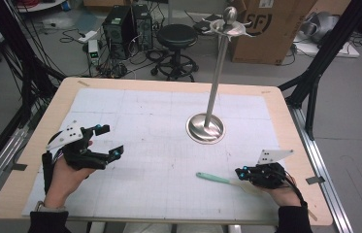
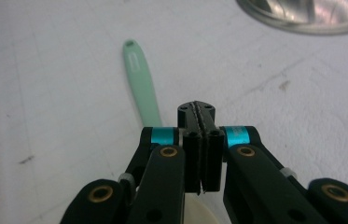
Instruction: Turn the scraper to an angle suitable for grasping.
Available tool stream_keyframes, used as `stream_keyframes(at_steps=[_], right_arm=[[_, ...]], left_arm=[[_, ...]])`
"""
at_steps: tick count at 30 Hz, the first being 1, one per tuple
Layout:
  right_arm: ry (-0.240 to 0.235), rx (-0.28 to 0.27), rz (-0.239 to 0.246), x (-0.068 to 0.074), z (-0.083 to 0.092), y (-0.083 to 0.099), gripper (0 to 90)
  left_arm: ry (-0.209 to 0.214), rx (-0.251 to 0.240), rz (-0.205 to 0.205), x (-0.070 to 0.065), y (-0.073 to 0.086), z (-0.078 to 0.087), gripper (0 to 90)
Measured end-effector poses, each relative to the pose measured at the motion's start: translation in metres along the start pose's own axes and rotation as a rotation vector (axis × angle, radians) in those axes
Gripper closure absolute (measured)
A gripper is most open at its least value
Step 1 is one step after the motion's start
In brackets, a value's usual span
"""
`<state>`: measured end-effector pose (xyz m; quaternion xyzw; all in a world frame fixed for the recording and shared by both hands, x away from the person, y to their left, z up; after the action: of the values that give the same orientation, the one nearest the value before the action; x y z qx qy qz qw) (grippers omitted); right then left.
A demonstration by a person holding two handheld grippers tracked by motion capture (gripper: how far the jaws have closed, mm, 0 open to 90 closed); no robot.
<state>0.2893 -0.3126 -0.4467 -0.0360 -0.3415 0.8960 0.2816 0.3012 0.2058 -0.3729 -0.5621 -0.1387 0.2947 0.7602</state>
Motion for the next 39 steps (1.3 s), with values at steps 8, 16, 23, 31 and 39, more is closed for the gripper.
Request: stream_keyframes(at_steps=[8, 16, 23, 31, 39], right_arm=[[-0.010, 0.057, 0.044, 0.004, -0.018, -0.009, 89.7], [-0.039, 0.110, 0.073, 0.011, -0.036, -0.026, 89.4], [-0.082, 0.125, 0.118, 0.019, -0.043, -0.033, 89.7], [-0.143, 0.140, 0.161, 0.024, -0.044, -0.032, 89.8], [-0.089, 0.051, 0.195, 0.027, -0.018, -0.039, 82.3]], left_arm=[[0.001, 0.014, 0.002, 0.000, 0.001, -0.003, 6.3], [-0.004, 0.019, 0.002, 0.001, 0.002, -0.001, 6.3], [-0.011, 0.023, 0.003, 0.000, 0.003, 0.000, 6.3], [-0.010, 0.026, -0.002, 0.000, 0.003, 0.000, 6.3], [0.001, 0.012, -0.002, -0.001, 0.001, -0.002, 6.3]])
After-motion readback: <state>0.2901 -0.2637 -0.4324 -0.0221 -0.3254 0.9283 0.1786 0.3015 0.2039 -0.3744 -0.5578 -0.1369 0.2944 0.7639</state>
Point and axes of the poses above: each handheld gripper's, and its own axes: z roughly backward along the jaws, y roughly out of its underside, x roughly to its left, the point moved 2 cm from there along -z, roughly forward along the jaws, and after that the axes turned 11 degrees about x, right-handed, at the moved point
